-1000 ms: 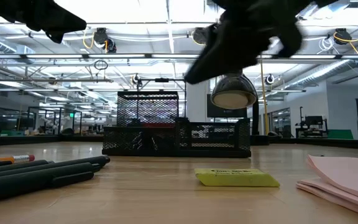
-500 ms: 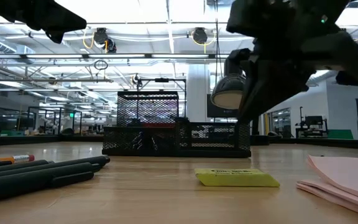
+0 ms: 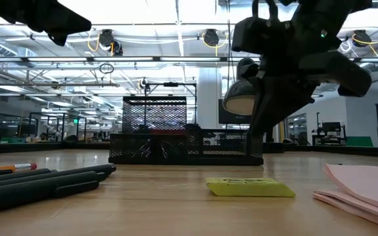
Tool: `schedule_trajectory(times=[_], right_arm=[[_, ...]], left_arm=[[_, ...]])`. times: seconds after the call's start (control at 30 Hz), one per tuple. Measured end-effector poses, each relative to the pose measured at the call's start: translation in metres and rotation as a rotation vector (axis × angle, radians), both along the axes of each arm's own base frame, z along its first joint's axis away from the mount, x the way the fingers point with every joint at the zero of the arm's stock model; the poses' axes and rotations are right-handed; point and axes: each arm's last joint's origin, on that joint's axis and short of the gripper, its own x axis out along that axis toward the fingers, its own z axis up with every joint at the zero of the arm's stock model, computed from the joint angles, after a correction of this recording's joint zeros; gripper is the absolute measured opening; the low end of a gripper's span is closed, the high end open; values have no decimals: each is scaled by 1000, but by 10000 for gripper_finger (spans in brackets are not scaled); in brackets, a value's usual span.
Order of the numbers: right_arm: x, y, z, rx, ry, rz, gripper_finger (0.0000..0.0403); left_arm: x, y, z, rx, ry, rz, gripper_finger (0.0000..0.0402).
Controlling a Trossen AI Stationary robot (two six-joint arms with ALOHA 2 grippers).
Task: Pick and place office supplies into organizer
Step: Put the yellow eraser into the black desk organizer
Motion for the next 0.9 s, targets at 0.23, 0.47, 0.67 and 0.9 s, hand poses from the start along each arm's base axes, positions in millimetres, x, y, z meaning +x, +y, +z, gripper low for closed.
schedule_trajectory(times=[0.23, 0.47, 0.67, 0.9], right_arm=[[3, 28, 14, 354, -87, 28, 25], [4, 53, 2, 438, -141, -78, 120], [17, 73, -12, 462, -128, -88, 162], [34, 95, -18, 326, -90, -59, 164]], left_arm=[[0, 0, 0, 2, 5, 0, 47], [0, 0, 0, 1, -1, 0, 47], [0, 0, 0, -1, -3, 0, 47], [0, 0, 0, -8, -4, 1, 47]])
